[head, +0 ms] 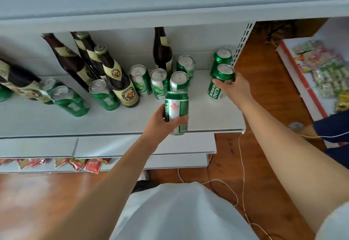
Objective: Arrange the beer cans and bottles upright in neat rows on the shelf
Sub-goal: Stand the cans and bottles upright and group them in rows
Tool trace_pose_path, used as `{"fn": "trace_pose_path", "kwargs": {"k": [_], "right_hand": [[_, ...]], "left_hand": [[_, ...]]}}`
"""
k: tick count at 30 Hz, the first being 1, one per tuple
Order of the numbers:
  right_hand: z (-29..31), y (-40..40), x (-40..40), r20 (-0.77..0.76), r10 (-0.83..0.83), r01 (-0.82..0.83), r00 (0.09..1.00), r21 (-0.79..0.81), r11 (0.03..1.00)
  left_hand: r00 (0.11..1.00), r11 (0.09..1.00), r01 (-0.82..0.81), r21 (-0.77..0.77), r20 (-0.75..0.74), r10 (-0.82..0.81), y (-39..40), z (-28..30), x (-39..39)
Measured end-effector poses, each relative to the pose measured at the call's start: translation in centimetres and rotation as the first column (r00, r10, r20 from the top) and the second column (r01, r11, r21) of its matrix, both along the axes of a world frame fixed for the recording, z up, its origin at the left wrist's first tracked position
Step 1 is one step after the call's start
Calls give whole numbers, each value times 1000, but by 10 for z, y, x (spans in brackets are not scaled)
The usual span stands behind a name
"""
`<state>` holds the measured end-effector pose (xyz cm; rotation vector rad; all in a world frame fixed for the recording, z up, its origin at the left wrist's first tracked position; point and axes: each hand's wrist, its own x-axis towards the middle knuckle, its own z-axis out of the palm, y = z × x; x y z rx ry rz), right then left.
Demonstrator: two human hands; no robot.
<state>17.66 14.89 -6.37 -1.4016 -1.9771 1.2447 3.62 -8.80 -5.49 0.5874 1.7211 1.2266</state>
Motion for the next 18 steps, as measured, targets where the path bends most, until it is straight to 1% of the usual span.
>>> {"fn": "trace_pose_path", "kwargs": {"k": [3, 4, 5, 6, 7, 9, 11, 12, 14, 15, 17, 18], "right_hand": [[8, -34, 18, -91, 95, -112, 991, -201, 973], [12, -48, 22, -97, 136, -156, 986, -244, 957], [15, -61, 23, -102, 170, -192, 980, -268, 944], [16, -72, 24, -103, 198, -219, 975, -275, 936], [16, -81, 21, -105, 218, -239, 970, -271, 933], [18, -96, 13, -110, 226, -248, 968, -266, 931], [20, -103, 4, -92, 201, -218, 975, -272, 937], [21, -104, 0, -60, 195, -204, 979, -257, 945], [25, -103, -3, -1, 218, -212, 976, -244, 946], [28, -103, -2, 0, 235, -226, 972, -264, 938], [35, -101, 1, 20, 294, -274, 956, -307, 911], [38, -97, 2, 75, 341, -306, 937, -293, 906]], "left_hand": [[990, 995, -75, 61, 127, 67, -3, 4, 1], [979, 991, -101, 88, 186, 83, -2, 5, 3], [955, 985, -124, 116, 284, 87, 0, 5, 4], [911, 979, -127, 160, 409, 51, 2, 5, 6], [858, 971, -99, 219, 514, -29, 4, 6, 8], [751, 951, -20, 309, 632, -190, 6, 5, 11], [673, 941, 24, 338, 690, -266, 7, 0, 13], [649, 937, 41, 347, 704, -289, 7, -1, 14], [616, 926, 55, 373, 717, -326, 6, -5, 14], [604, 920, 52, 388, 722, -338, 6, -5, 12], [602, 917, 28, 397, 726, -333, 4, -4, 7], [602, 919, 17, 394, 730, -324, 3, -4, 4]]}}
